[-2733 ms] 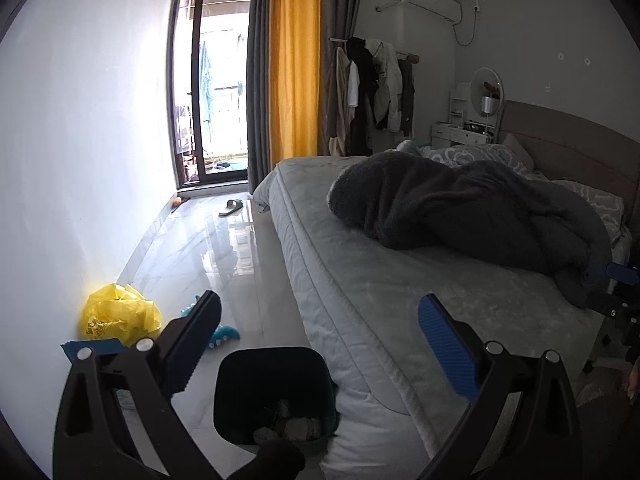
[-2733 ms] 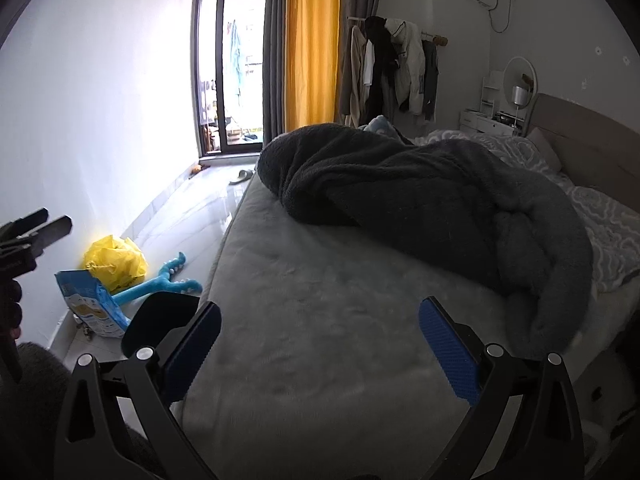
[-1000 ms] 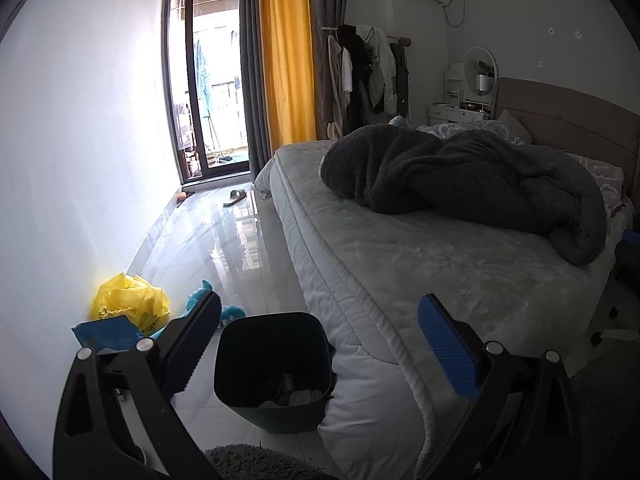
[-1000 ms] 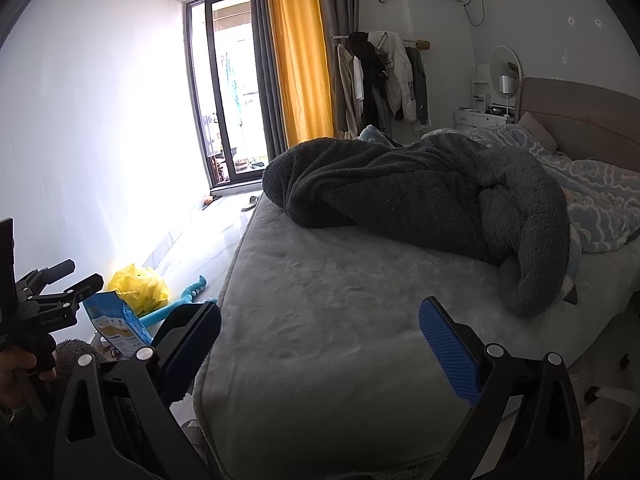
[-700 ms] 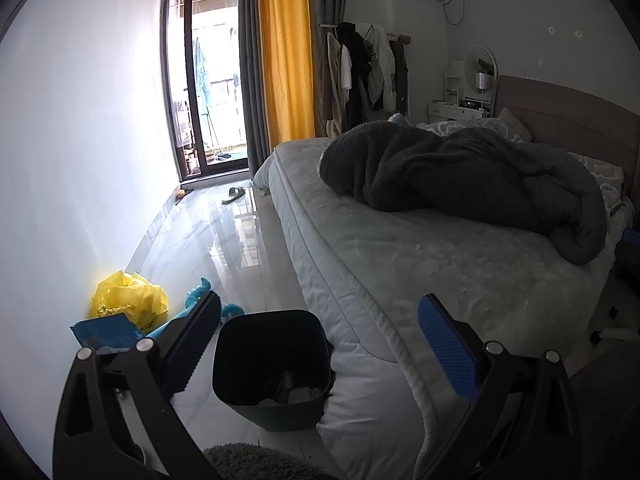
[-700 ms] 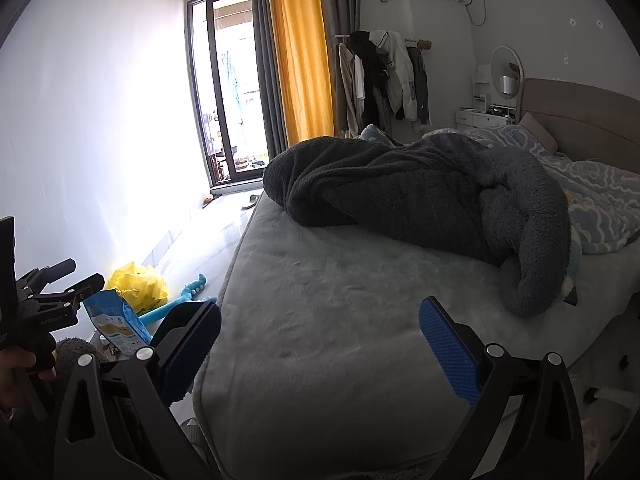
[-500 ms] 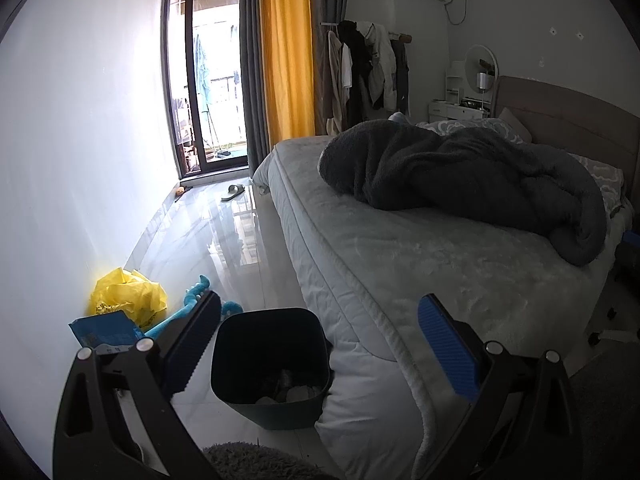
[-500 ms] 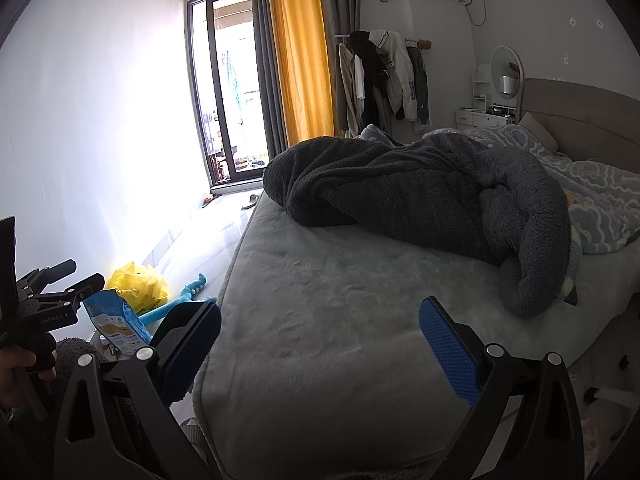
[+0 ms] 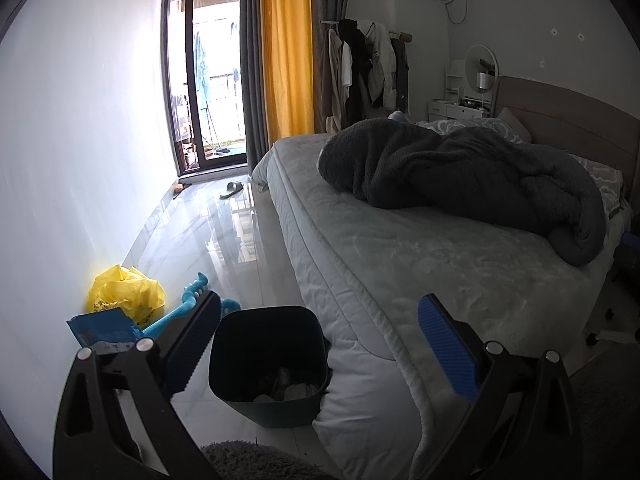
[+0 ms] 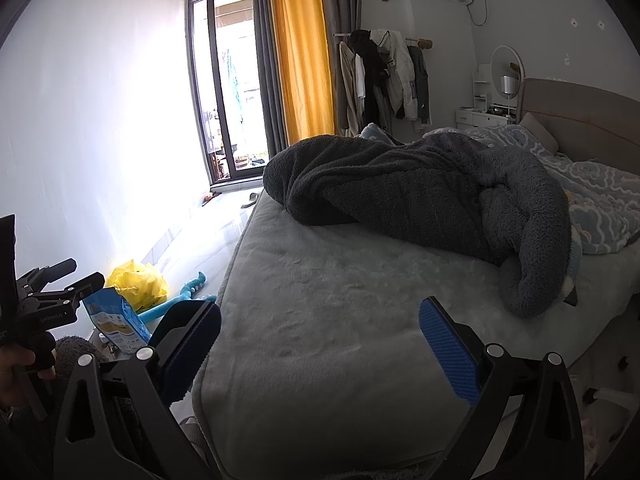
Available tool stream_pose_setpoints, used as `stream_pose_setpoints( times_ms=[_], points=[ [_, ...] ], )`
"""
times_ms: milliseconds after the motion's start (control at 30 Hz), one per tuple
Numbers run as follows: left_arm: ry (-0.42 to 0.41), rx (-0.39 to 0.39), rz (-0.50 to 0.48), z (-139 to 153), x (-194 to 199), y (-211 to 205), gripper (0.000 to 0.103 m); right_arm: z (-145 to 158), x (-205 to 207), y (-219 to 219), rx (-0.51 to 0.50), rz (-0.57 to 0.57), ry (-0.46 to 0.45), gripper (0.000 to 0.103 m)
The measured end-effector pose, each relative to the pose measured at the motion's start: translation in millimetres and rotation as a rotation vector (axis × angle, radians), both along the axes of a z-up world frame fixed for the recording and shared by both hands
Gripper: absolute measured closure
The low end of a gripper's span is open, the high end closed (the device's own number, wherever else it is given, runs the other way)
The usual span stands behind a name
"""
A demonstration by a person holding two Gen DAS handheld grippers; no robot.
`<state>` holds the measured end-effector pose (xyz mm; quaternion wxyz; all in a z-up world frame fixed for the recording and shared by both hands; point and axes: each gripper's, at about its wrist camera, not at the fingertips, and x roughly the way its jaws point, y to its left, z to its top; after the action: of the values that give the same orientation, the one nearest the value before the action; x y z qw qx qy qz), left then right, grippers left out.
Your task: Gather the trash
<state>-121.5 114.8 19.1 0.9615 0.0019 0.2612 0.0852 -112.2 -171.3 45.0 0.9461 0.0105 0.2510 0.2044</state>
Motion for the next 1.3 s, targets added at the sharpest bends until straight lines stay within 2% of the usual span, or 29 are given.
stream_pose_setpoints(
  times_ms=[1300],
  points=[
    [0.005, -0.003, 0.002, -2.1, -0.9, -3.6, 0.003, 0.1, 1.3, -2.8, -0.004, 0.003, 0.001, 0.003]
  ],
)
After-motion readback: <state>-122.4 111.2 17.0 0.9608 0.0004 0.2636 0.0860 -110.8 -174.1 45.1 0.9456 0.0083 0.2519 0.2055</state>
